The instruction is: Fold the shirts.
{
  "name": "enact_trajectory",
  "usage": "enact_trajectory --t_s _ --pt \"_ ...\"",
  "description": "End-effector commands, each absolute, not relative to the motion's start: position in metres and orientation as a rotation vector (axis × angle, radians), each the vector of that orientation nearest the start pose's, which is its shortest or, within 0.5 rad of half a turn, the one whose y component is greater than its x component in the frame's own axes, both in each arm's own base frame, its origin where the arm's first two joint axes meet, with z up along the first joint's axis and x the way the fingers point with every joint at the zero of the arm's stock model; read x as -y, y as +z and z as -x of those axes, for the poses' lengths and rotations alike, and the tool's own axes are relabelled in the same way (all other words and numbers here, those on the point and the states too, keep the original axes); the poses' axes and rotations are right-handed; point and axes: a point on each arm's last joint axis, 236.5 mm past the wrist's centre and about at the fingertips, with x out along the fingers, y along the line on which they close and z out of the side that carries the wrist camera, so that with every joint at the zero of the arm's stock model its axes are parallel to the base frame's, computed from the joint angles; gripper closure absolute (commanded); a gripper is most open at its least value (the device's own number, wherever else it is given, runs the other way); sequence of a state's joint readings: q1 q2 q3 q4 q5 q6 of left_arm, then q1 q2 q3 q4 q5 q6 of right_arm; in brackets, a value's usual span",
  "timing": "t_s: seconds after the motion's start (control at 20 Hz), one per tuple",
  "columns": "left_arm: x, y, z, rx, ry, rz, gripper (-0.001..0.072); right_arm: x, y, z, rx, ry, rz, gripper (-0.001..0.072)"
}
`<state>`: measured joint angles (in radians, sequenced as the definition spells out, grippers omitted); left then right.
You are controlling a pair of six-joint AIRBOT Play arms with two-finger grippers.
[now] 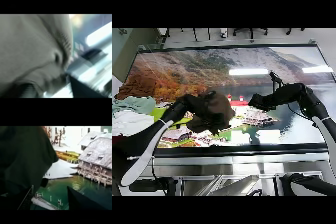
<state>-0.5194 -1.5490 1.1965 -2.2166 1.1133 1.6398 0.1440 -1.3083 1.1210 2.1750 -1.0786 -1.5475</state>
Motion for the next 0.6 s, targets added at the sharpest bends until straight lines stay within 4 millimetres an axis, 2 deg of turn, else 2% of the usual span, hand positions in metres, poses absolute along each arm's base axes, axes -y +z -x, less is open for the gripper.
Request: enact_trajectory --t_s 0.0,0.05,0.15,0.25,0.3,0.35,0.45,0.5,0.55 --pt "0.349 -0.033 -0.258 -1.537 -0.778 0.197 0.0144 -0.175 0.045 -0.355 -1.289 0.435 -0.479 0.0225" --pt "0.346 -0.026 -0.261 -1.544 -0.785 0.198 0.0144 -0.174 0.049 -0.352 -1.284 0.439 -0.477 0.0225" --pt "0.325 -0.001 -0.263 -1.611 -0.806 0.193 0.0144 -0.164 0.055 -0.346 -1.294 0.430 -0.473 0.0225" --pt "0.284 0.032 -0.272 -1.651 -0.792 0.199 0.0144 -0.144 0.053 -0.340 -1.326 0.397 -0.471 0.0225" --pt "0.258 0.044 -0.283 -1.622 -0.746 0.204 0.0144 -0.135 0.051 -0.340 -1.332 0.381 -0.484 0.0225" --pt "0.223 0.049 -0.300 -1.572 -0.652 0.196 0.0144 -0.130 0.046 -0.342 -1.328 0.361 -0.500 0.0225" --pt "0.151 0.044 -0.314 -1.508 -0.437 0.217 0.0144 -0.131 0.027 -0.342 -1.335 0.349 -0.524 0.0225" --pt "0.127 0.034 -0.313 -1.490 -0.367 0.287 0.0145 -0.137 0.015 -0.340 -1.351 0.368 -0.536 0.0225" --pt "0.115 0.021 -0.309 -1.484 -0.327 0.381 0.0145 -0.146 0.000 -0.339 -1.381 0.377 -0.558 0.0225"
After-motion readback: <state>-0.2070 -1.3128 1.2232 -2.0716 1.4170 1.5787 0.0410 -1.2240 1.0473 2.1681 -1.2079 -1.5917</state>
